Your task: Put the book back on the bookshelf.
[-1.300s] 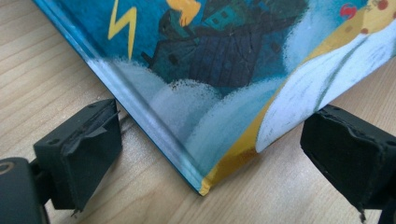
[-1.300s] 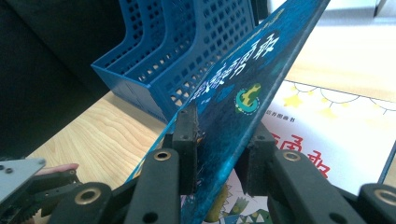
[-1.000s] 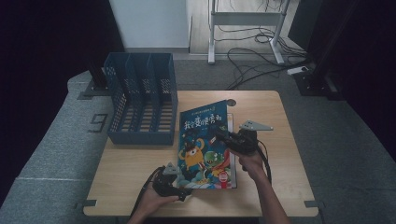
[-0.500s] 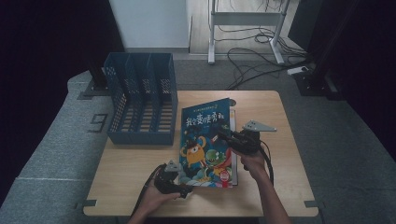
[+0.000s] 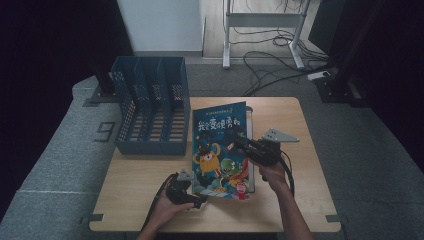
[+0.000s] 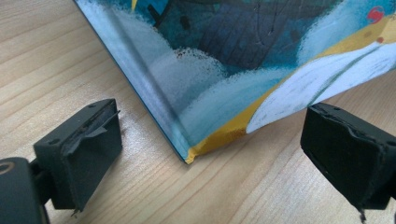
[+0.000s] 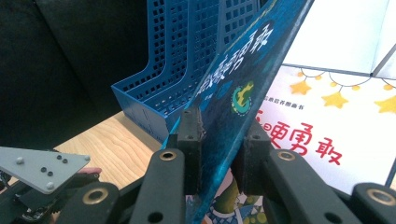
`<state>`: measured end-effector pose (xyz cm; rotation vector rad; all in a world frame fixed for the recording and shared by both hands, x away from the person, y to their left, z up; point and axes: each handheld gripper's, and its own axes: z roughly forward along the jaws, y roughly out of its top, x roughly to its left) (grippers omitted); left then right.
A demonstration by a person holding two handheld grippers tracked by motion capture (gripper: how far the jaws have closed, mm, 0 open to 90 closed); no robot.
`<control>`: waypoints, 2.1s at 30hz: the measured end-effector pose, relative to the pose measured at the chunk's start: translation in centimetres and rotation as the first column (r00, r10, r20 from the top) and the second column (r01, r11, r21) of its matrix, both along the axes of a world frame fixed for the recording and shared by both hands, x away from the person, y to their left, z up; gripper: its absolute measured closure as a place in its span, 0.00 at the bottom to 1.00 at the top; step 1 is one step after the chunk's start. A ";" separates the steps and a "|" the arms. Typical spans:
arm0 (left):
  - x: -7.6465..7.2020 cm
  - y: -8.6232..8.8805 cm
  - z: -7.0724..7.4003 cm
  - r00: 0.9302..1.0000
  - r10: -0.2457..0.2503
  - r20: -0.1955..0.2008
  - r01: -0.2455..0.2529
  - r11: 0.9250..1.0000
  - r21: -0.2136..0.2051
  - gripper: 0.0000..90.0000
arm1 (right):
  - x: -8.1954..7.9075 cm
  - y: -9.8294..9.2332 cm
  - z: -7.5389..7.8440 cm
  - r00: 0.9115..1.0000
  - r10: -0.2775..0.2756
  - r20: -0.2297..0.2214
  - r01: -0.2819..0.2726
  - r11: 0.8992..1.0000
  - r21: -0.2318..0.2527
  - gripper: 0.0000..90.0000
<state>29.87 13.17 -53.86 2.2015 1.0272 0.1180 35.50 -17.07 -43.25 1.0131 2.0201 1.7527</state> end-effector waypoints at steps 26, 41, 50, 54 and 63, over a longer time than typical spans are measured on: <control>0.2 -0.8 0.0 0.999 0.033 0.022 -0.034 0.998 0.049 0.04 | -1.2 -1.0 -0.6 0.995 0.040 0.091 -0.043 0.999 0.031 0.84; 1.3 -1.1 0.1 0.996 0.079 0.032 -0.081 0.993 0.082 0.07 | -1.0 -1.3 -0.7 0.991 0.054 0.121 -0.061 0.996 0.059 0.86; 0.9 -0.6 0.1 0.996 0.085 0.026 -0.086 0.995 0.056 0.10 | -2.0 -1.5 -0.8 0.986 0.083 0.145 -0.091 0.994 0.052 0.87; 1.2 0.1 0.1 0.993 0.118 0.016 -0.118 0.993 0.030 0.11 | -2.4 -1.6 -0.9 0.985 0.091 0.149 -0.100 0.993 0.058 0.88; 1.0 0.0 0.0 0.993 0.115 0.033 -0.116 0.993 0.030 0.12 | -3.7 -2.0 -1.1 0.979 0.114 0.166 -0.125 0.991 0.057 0.89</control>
